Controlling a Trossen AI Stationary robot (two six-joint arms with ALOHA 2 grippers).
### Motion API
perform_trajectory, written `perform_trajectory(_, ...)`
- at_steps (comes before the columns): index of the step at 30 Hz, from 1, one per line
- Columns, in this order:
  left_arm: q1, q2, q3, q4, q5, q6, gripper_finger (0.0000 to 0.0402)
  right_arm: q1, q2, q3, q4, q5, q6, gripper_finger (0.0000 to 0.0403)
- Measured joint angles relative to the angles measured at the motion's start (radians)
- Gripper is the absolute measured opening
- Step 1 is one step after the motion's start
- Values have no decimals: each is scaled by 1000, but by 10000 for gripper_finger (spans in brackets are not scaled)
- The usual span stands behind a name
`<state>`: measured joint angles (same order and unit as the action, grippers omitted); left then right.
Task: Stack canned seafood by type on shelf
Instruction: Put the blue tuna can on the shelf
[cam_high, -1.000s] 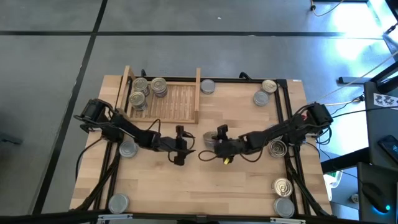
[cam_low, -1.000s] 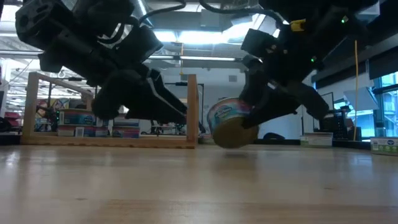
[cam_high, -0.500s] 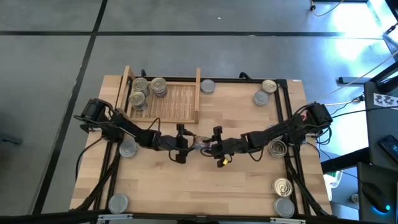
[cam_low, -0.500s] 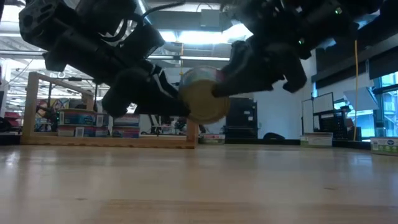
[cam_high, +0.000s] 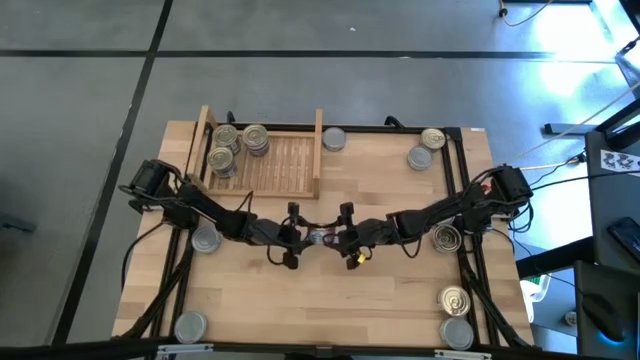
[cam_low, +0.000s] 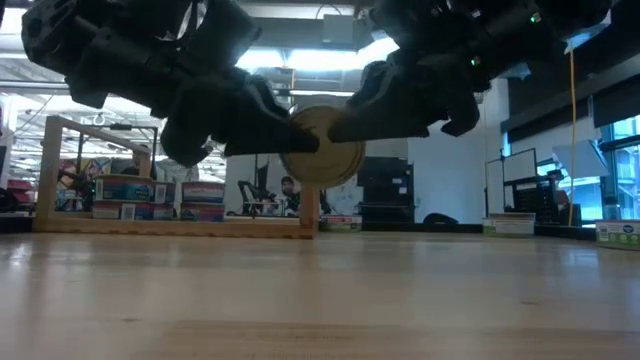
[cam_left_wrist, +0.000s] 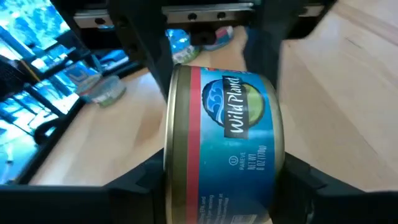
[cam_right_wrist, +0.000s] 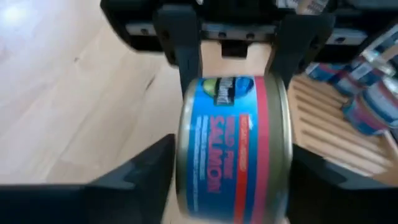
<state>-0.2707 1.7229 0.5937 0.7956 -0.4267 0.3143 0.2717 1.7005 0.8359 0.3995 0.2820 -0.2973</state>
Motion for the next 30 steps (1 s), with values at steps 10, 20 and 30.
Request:
perform_trajectory(10, -50, -218, 145, -639, -280, -84, 183, 109, -213, 1, -467, 177, -3, 389)
perform_trajectory(20, 79, -377, 282, -1394, -417, -515, 183, 109, -244, -119, -429, 106, 72, 390)
perform_trajectory(30, 399, -264, 283, -1558, -332, -619, 190, 95, -243, -275, -128, 91, 93, 392)
